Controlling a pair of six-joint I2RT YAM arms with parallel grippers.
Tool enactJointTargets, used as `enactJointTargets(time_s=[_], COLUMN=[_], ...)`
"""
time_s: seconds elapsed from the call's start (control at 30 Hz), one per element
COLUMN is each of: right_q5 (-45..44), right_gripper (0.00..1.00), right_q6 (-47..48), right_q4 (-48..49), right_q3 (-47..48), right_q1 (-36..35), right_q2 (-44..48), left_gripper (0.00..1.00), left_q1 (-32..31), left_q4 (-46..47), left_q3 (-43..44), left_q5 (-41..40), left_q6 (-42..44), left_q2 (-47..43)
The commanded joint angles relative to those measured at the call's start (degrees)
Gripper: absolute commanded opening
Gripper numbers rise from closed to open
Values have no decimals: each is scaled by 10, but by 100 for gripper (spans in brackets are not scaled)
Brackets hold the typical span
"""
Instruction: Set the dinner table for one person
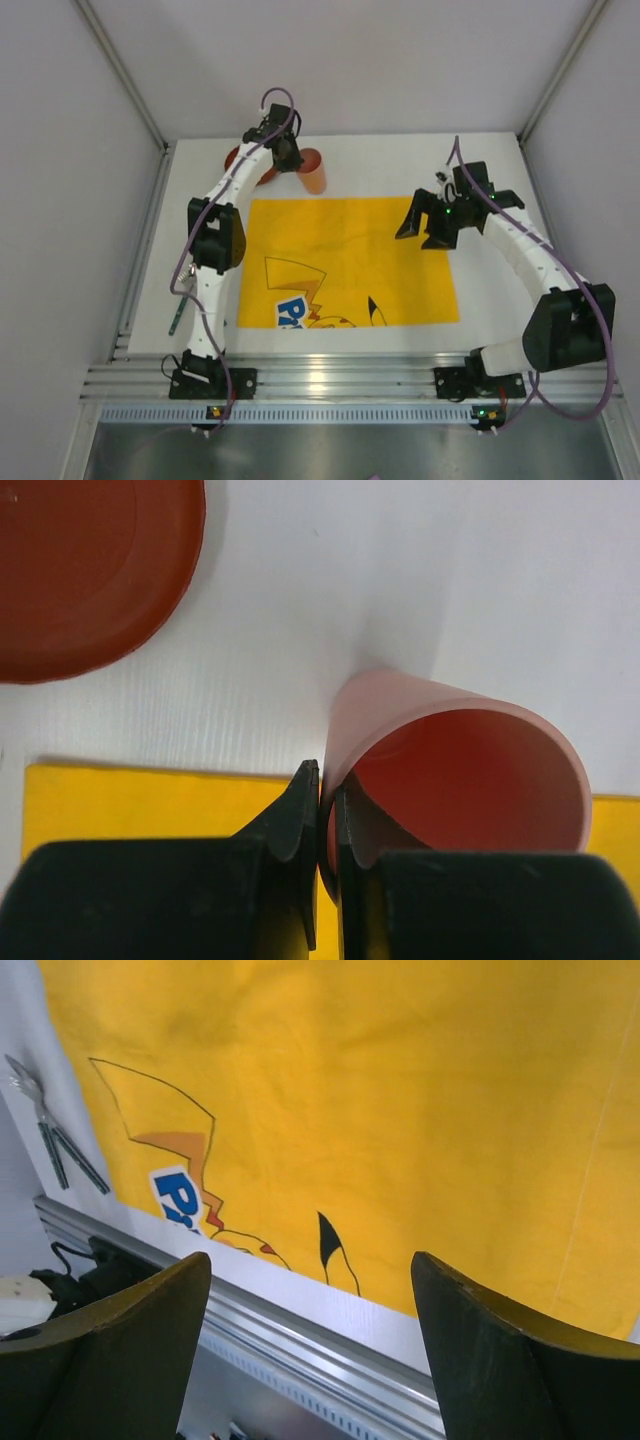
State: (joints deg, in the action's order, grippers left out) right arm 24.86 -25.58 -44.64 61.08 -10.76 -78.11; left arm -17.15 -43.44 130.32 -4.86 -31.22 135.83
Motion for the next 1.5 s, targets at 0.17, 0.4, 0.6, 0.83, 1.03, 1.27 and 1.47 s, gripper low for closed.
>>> enactJointTargets(time_s=[0.17,0.4,0.6,0.83,1.03,1.27,1.47], right_q5=[32,16,-63,-135,-204,-306,-332], right_gripper=[82,81,67,0,0,0,0], right_q6=[-24,-40,-51,-40,-22,10,26], right_q4=[18,19,3,-17,-53,-106,-72], right_q3=[270,362,312,260,272,308,321], right_q1=[-71,-130,-151,-164,-164,-111,-48], right_q2=[-115,-193,-197,-166,-160,-202,-247], left_gripper=[0,0,0,18,72,87,87], left_q1=[-100,-184,-234,-242,-243,-193,-84], left_q4=[-25,-47,-87,-80,-74,-79,-31], left_q3=[-102,-210,-214,-252,-270,-284,-360], left_q5=[-57,-82,-115,-105,-99,-112,-39], left_q6=[68,39,27,6,-7,8,13], left_q2=[-178,-290,-348,-395,-392,-401,-444])
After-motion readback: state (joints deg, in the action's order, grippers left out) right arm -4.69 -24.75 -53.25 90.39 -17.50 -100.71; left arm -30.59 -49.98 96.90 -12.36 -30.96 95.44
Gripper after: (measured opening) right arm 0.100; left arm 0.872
